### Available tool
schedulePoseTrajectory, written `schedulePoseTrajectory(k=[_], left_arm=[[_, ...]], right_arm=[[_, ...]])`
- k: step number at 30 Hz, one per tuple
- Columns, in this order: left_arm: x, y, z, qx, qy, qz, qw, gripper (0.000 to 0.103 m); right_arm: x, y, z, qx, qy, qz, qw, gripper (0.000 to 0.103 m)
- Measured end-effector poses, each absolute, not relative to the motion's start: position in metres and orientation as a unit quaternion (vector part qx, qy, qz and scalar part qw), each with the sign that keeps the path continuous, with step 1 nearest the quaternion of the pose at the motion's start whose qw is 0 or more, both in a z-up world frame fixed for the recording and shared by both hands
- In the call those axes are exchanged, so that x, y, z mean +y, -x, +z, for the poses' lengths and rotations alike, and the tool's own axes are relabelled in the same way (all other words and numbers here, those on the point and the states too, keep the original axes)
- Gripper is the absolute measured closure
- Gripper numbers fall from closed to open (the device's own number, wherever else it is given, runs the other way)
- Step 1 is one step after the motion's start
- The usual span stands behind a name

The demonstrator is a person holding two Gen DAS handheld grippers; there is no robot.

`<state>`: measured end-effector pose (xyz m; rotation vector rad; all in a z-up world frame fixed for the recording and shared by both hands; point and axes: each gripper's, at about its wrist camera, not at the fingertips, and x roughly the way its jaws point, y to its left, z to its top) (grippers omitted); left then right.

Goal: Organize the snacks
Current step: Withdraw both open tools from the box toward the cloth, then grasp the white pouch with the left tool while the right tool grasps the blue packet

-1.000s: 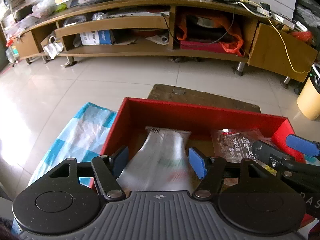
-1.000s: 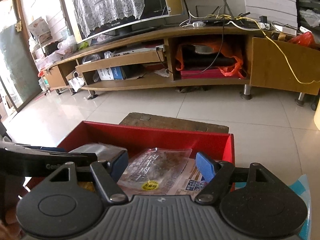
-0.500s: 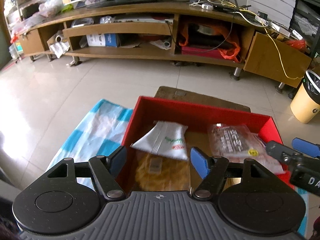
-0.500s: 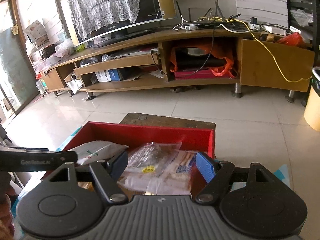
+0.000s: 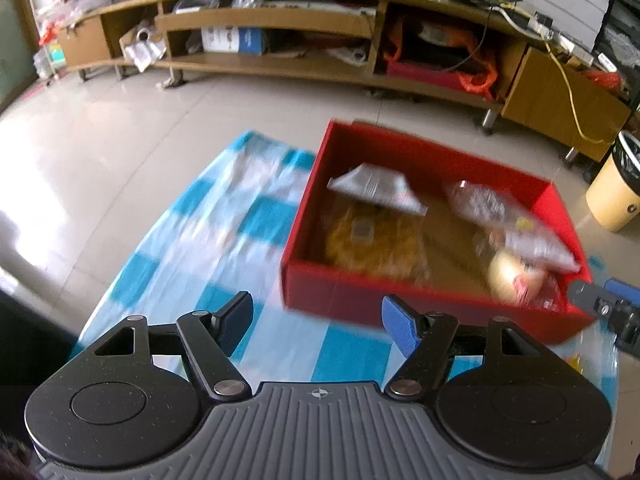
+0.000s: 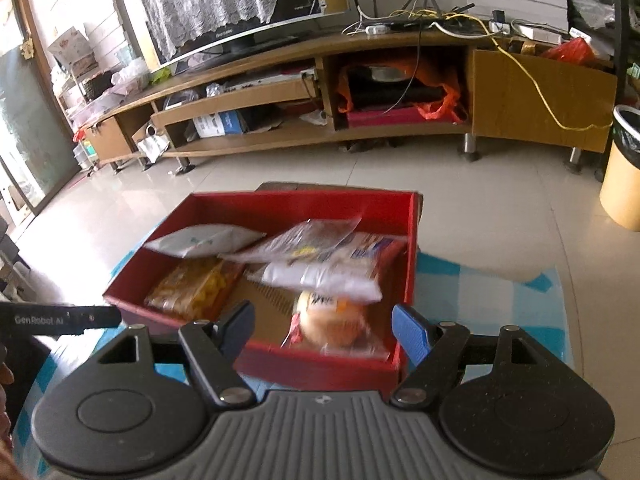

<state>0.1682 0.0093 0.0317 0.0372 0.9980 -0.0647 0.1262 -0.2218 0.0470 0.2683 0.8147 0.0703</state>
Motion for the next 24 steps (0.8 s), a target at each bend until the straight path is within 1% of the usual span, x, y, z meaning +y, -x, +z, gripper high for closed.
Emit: schedulePoseTrajectory(k=[8,12,14,18,24], left_arm=[[0.033,-0.137,0.011,0.514,-0.015,-0.017,0.858,0.026],[0.036,-0.129,0.005,0.521,-0.019,-0.017,0.853,0.026],[0.035,-0.128,0.003,0.523,-0.022,-0.019,0.852,0.025],[0.03,-0.131,-0.004,0.525,-0.032,-0.043,0.849,0.021],[0.028,-0.126,-0.018,0.544,-0.051,-0.07,0.835,0.021]], right_arm=[[-0.204,-0.1,0.044,0.406,-0.119,0.054,0.904,0.029],[-0.203,-0.088,0.039,0.419,-0.132,0.06,0.896,0.029],[-0.204,-0.082,0.036,0.425,-0.138,0.058,0.893,0.029],[-0.207,-0.071,0.033,0.431,-0.141,0.055,0.889,0.029],[-0.211,-0.059,0.028,0.441,-0.14,0.052,0.885,0.029]])
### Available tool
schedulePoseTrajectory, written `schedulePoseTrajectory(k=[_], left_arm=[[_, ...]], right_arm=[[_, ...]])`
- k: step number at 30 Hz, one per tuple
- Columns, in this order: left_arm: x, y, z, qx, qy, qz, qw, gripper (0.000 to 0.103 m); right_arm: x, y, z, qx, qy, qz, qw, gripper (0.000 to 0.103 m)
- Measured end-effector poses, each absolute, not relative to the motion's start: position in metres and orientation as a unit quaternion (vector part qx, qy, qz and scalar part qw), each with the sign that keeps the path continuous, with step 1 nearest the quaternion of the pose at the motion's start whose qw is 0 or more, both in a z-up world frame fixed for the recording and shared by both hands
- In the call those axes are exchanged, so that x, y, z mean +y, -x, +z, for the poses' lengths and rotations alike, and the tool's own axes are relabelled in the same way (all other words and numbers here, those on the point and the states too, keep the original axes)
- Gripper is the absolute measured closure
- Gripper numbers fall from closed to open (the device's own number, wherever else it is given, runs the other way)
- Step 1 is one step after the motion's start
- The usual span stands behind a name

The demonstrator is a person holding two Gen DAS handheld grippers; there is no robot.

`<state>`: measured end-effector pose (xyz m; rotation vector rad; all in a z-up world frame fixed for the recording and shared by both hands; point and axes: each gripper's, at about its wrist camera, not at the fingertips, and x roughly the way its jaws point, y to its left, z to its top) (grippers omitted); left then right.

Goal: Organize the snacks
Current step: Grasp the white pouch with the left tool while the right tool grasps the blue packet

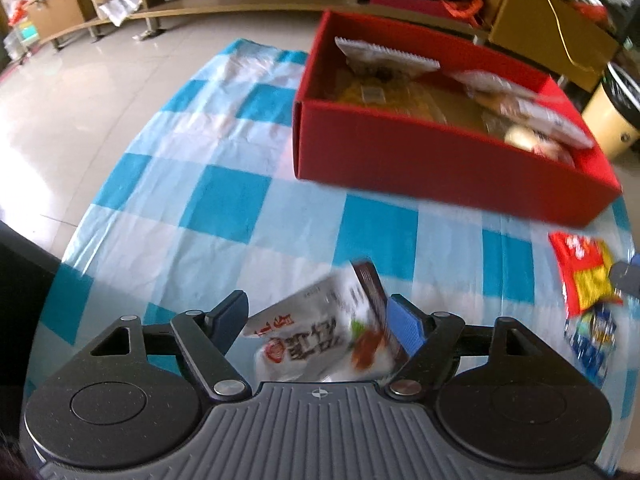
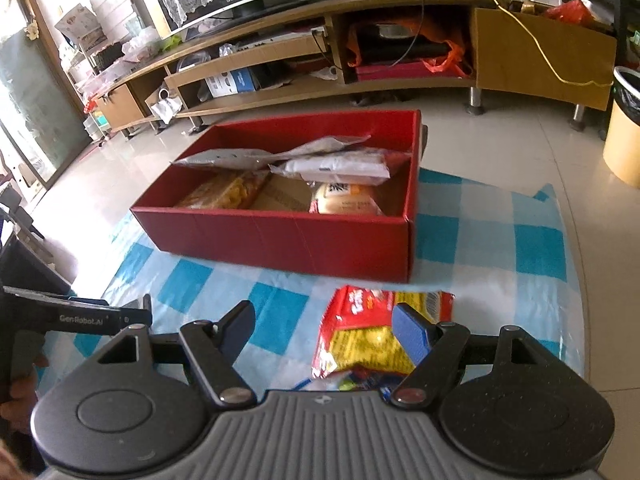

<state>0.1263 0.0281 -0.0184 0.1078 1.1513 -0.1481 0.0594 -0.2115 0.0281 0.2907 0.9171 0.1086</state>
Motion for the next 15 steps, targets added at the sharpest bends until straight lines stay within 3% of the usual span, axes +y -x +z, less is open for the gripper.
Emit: schedulePoseTrajectory(k=[8,15], left_arm=[[0.039,-0.096,-0.021,0.565,-0.049,-0.101,0.818,0.021],[0.027,-0.115,-0.026,0.547,-0.075,-0.067,0.831,0.021]], right_arm=[[-0.216,-0.052,0.026,0.449,-0.147,0.058,0.879,0.029],[-0.212,-0.043,0.024,0.456,-0.145,0.061,0.876,0.029]])
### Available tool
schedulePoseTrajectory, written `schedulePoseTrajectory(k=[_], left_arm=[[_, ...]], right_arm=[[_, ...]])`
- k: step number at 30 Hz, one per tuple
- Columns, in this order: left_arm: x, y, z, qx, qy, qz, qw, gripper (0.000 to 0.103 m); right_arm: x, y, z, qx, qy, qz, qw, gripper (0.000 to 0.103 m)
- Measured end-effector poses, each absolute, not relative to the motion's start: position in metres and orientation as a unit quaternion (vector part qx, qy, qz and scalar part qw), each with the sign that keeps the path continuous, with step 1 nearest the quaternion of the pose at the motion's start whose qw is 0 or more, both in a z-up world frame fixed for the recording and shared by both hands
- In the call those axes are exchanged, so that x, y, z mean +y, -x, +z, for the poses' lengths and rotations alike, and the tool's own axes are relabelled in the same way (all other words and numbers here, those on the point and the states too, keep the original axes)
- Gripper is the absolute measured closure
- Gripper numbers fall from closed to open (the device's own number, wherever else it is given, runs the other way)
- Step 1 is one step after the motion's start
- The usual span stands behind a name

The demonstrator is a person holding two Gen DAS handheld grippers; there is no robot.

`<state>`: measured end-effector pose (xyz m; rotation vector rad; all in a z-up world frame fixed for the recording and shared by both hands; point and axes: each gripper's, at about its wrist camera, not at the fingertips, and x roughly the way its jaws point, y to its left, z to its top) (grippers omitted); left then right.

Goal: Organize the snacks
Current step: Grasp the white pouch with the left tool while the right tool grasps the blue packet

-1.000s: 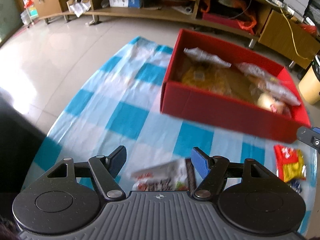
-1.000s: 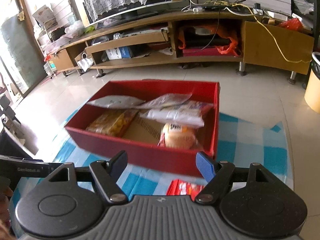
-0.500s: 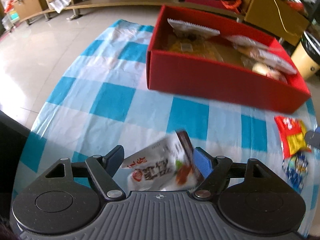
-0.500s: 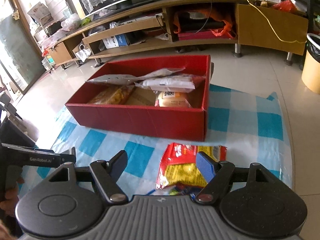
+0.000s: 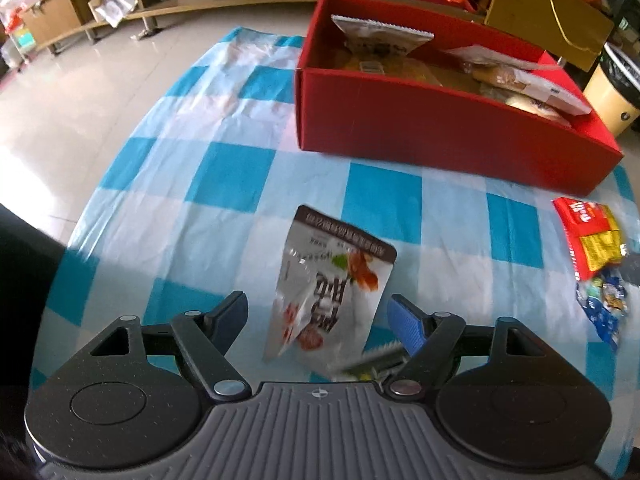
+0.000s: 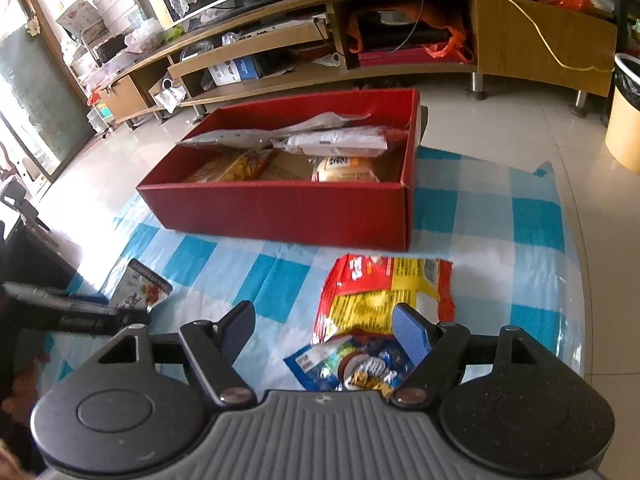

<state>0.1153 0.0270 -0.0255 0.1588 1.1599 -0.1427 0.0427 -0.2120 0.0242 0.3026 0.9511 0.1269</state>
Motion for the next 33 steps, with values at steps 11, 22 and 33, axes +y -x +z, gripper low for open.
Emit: schedulePoseTrajectory(k=[11,22,33], left_arm=[[0.017,-0.107,-0.029,0.552,-0.102,-0.075,0.824,0.041],[0.017,-0.089,-0.024,0.565,-0.091,-0.091,0.815,0.043],[0.007,-0.102,-0.031,0.562,-0.103,-0.093,0.816,0.026]], right_arm=[[-0.216,-0.044,0.011,0.479,-0.136,0.064,0.865,0.029],[-0.231,-0.035,0.0,0.506,-0.128,0.075,0.85,0.028],[-0.218,-0.051,-0.019,0.525,-0.074,0.104,0.841,0.018]])
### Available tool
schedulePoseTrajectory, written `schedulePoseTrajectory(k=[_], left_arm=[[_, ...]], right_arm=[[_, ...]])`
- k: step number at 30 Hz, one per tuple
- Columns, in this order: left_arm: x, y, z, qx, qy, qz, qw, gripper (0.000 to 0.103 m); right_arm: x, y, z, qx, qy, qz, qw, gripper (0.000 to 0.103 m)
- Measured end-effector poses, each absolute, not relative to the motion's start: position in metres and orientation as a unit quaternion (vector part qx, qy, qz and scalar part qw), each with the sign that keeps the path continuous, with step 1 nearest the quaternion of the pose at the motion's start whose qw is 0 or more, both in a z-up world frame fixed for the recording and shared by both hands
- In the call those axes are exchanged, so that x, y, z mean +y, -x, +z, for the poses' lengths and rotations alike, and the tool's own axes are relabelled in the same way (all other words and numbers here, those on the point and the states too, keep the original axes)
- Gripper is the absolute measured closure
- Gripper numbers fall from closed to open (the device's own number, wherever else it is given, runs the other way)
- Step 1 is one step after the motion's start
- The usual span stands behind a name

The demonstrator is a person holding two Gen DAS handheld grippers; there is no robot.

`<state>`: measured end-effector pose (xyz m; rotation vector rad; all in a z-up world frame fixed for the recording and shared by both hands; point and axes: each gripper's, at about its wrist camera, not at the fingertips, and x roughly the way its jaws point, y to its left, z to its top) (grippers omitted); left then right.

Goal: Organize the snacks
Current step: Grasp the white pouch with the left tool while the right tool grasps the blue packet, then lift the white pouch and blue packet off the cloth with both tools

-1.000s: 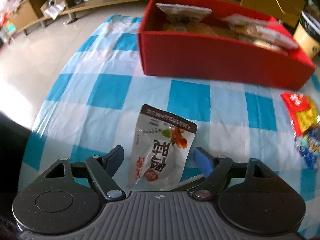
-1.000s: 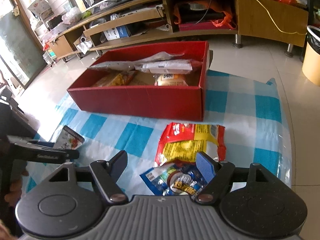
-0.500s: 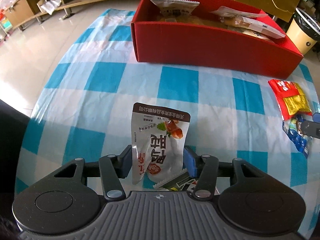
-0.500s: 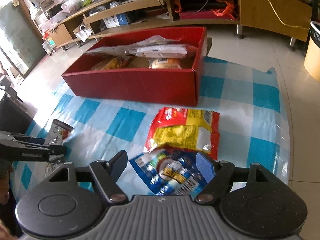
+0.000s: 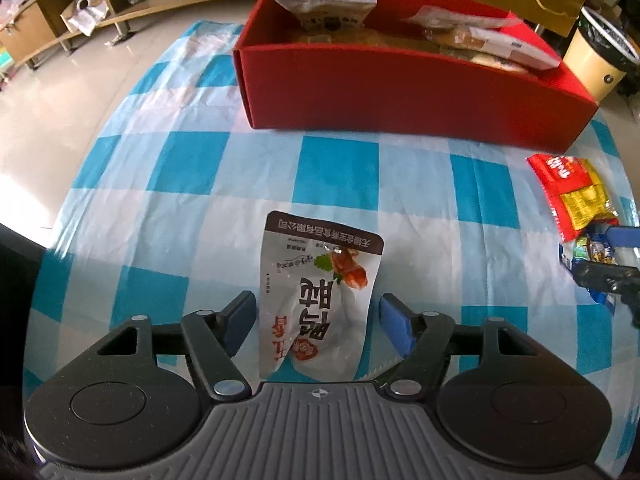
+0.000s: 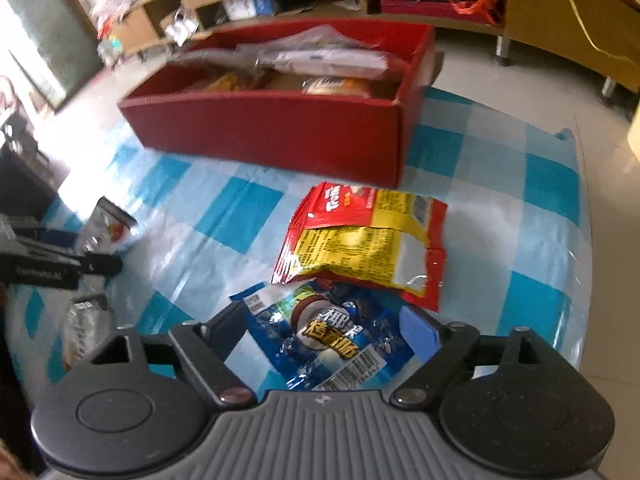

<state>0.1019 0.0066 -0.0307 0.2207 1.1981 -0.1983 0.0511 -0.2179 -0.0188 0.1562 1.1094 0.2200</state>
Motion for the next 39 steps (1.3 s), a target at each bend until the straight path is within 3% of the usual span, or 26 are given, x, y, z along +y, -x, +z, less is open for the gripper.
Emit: schedulePoseTrajectory(k=[3,6,9,13,17,22,28,32,37,39], left_arm=[[0.006,-0.105,-0.031,0.561,-0.1,-0.092,0.817,0.025],[0.007,-0.104,-0.03,0.557,-0.095,-0.094,0.82,0.037],[0.006,-0.101,-0.028,0.554,-0.101,-0.094,0.821,0.04],[0.007,-0.098,-0.026,0.559,-0.101,-0.092,0.818,0.041],[0.009,-0.093,-0.026,0.565,-0.103,-0.092,0.814,0.041],[0.01,-0.092,-0.027,0.569,-0.104,-0.09,0.811,0.038],[0.012,-0.095,-0.029,0.564,-0.11,-0.079,0.814,0.025],[0.014,-0.098,-0.033,0.56,-0.116,-0.063,0.818,0.011],[0.016,-0.097,-0.032,0.558,-0.113,-0.069,0.819,0.014],[0.016,-0.097,-0.031,0.56,-0.106,-0.074,0.819,0.019]], right_arm=[[-0.209,-0.054,-0.022,0.521,-0.052,0.114,0.844,0.007],[-0.2,-0.053,-0.024,0.521,-0.017,0.118,0.845,0.006],[-0.19,-0.051,-0.027,0.517,0.02,0.114,0.848,0.007],[-0.186,-0.048,-0.023,0.515,0.024,0.112,0.849,0.021],[-0.184,-0.039,-0.02,0.519,0.019,0.107,0.848,0.029],[-0.185,-0.024,-0.015,0.527,-0.007,0.113,0.842,0.032],[-0.19,-0.019,-0.016,0.524,-0.03,0.104,0.845,0.031],[-0.186,-0.023,-0.018,0.524,-0.022,0.118,0.843,0.016],[-0.18,-0.023,-0.011,0.512,0.02,0.104,0.852,0.017],[-0.187,-0.026,-0.009,0.513,0.008,0.108,0.851,0.017]])
